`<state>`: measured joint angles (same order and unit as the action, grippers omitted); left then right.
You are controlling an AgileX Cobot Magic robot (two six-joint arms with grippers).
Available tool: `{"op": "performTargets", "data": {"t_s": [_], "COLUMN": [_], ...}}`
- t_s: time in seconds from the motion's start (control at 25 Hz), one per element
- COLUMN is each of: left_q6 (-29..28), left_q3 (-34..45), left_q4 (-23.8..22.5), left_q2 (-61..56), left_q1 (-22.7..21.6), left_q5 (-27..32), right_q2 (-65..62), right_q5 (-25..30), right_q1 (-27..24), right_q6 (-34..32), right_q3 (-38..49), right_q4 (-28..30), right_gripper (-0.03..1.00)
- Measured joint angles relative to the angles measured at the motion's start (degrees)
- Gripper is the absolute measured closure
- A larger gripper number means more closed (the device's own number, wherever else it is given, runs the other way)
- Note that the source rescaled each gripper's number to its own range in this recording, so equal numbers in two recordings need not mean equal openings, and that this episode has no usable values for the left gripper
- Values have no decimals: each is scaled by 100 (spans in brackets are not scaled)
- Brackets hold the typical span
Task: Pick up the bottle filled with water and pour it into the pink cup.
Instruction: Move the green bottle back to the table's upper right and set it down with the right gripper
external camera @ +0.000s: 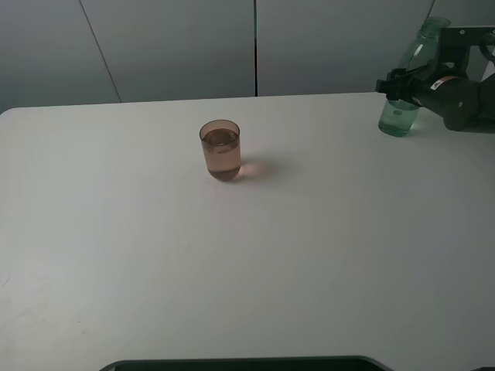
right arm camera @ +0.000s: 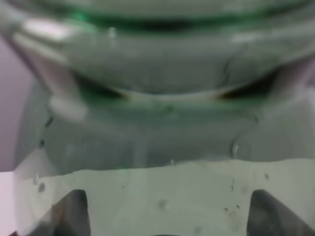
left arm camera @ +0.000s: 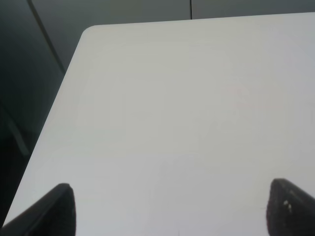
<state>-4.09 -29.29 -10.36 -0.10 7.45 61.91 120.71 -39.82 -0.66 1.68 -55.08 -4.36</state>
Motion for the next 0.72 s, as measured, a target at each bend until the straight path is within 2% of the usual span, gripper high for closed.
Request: {"op": "performTargets", "data": {"t_s": [0.28,0.32,0.36,0.4,0.44,0.48,0.72], "left_q6": [0,0,0,0,0,0,0], "left_q3": [0,0,0,0,0,0,0], "left_q4": [0,0,0,0,0,0,0], "left_q2": [0,0,0,0,0,0,0], "left_q1": [0,0,0,0,0,0,0], "left_q5": [0,0,0,0,0,0,0], "right_q2": [0,0,0,0,0,0,-201], "right_q5": [0,0,-13,-13,-13,-13,115], "right_q1": [0,0,0,0,0,0,0], "right_q6": [37,37,37,49,49,49,38], "right_q3": [0,0,0,0,0,0,0], "right_q4": [-74,-74,-88,-88,-96,-96,-96], "right_gripper": [95,68,32,12,3,-1,-2]}}
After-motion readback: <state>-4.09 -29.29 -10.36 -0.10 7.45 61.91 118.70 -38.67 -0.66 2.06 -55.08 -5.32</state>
